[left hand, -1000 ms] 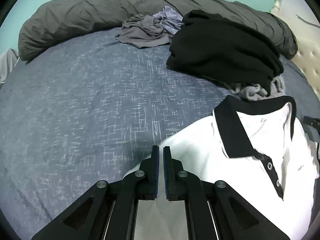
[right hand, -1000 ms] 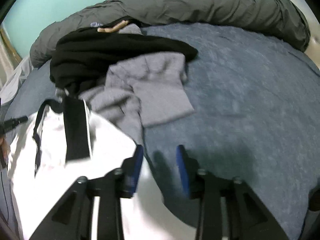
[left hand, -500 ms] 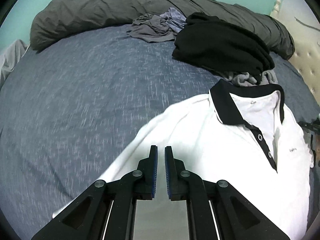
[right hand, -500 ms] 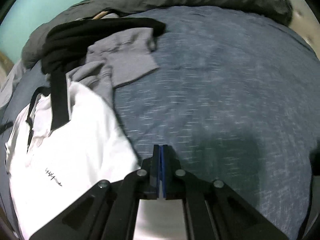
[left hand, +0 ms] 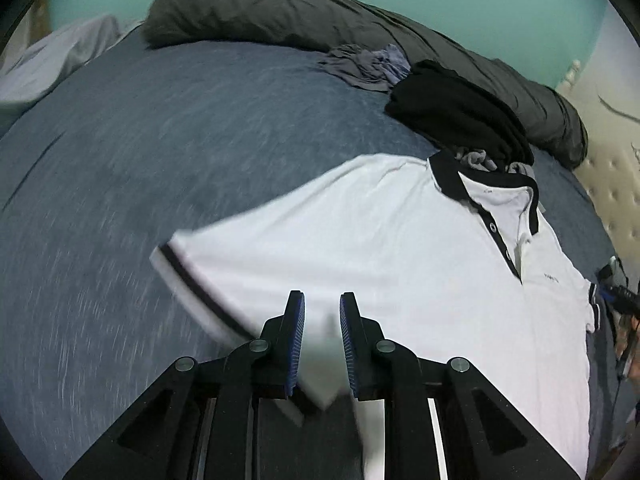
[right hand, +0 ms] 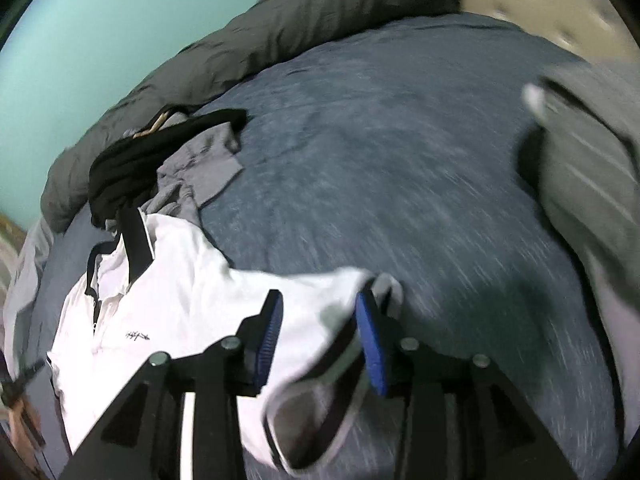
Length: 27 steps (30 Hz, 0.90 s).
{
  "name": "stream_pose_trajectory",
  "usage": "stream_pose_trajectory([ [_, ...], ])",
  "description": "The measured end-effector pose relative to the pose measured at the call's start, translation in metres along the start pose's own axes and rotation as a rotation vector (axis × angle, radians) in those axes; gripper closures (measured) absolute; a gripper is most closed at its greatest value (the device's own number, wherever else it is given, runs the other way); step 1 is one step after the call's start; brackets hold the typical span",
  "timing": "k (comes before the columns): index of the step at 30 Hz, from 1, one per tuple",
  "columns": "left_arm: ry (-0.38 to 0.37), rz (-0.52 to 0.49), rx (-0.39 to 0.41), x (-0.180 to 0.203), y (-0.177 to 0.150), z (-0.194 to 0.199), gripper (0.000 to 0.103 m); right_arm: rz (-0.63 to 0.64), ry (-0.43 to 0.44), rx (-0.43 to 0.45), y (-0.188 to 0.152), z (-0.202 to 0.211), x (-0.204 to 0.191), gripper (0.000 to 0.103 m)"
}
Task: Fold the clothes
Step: 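Grasp the sleeve cuff with the right tool and lay it flat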
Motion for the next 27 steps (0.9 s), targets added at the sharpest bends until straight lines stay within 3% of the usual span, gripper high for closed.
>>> stream_pose_trajectory([
  [5,0.0,0.063,-0.002,-0.011,-0.042,0.022,0.081,-0.065,0.051,-0.004,-0.022,0.016,0.006,0.062],
  [8,-0.004,0.088,-0.012,-0.014,-0.065,0.032,0.074,-0.05,0.077,-0.039,-0.037,0.016,-0.005,0.062],
  [12,-0.011,0.087,-0.026,-0.011,-0.09,0.043,0.073,-0.007,0.065,-0.095,-0.057,0.007,-0.016,0.062],
  [13,-0.012,0.087,-0.028,-0.01,-0.095,0.044,0.073,0.003,0.059,-0.102,-0.06,0.004,-0.018,0.064],
  [14,-0.017,0.093,-0.032,-0.01,-0.1,0.044,0.073,0.012,0.056,-0.103,-0.064,0.002,-0.019,0.079],
  [17,-0.025,0.104,-0.049,-0.01,-0.112,0.043,0.073,0.012,0.049,-0.095,-0.069,-0.001,-0.015,0.101],
  [24,-0.024,0.094,-0.073,-0.007,-0.122,0.045,0.073,-0.047,0.036,-0.027,-0.07,0.013,0.004,0.102],
  [27,-0.02,0.085,-0.081,-0.006,-0.126,0.05,0.073,-0.063,0.031,-0.054,-0.079,0.011,0.01,0.102],
])
Point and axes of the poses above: each gripper's, at about its wrist camera, not at the fingertips, and z roughly against the way its jaws point, x to its right, y to its top, the point moved 8 cm from there along -z, roughly the way its jaws point
